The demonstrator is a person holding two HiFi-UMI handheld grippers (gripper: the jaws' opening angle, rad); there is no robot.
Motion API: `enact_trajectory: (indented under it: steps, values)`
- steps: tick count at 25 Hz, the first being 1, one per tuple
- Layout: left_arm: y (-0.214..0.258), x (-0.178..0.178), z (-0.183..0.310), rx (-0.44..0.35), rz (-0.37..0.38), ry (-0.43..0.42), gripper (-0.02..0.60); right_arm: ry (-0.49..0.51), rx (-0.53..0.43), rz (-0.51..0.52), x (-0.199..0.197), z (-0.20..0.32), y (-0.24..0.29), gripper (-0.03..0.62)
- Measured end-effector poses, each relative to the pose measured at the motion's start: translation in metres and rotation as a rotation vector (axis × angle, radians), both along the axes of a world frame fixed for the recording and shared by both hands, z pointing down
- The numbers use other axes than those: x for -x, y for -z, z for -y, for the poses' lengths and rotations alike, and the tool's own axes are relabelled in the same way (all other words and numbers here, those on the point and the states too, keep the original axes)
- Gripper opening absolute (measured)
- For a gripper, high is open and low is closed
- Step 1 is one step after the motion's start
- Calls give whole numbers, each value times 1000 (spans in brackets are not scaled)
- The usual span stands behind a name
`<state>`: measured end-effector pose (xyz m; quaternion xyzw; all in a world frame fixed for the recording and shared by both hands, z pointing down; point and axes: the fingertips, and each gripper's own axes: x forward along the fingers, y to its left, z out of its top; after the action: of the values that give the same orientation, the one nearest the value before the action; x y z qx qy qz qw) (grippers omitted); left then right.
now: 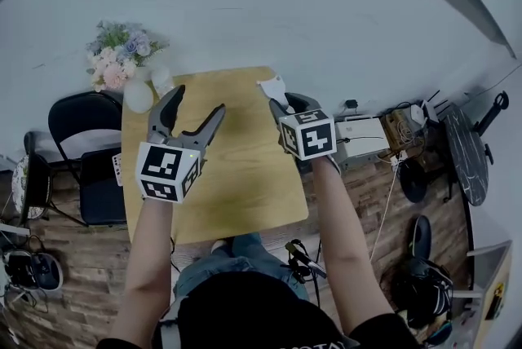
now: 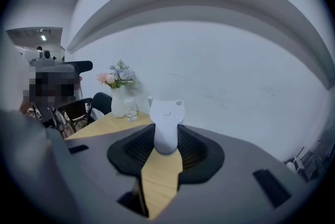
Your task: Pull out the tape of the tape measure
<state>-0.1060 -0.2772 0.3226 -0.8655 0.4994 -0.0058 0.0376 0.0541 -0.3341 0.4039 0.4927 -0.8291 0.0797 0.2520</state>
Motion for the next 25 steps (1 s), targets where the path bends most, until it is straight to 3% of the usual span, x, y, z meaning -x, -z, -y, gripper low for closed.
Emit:
enact_trajectory:
  steps: [11,16,25]
  values:
    - [11,-21,-31,-32,17,-91,341,37,-98,36,10,-71,50,144]
    - [13,-41,-37,-47,21,-106,283,78,-119,37,1,-86,60,144]
    - [7,-98,-47,-48,107,-267,140,205,-87,28,-6,-104,61,144]
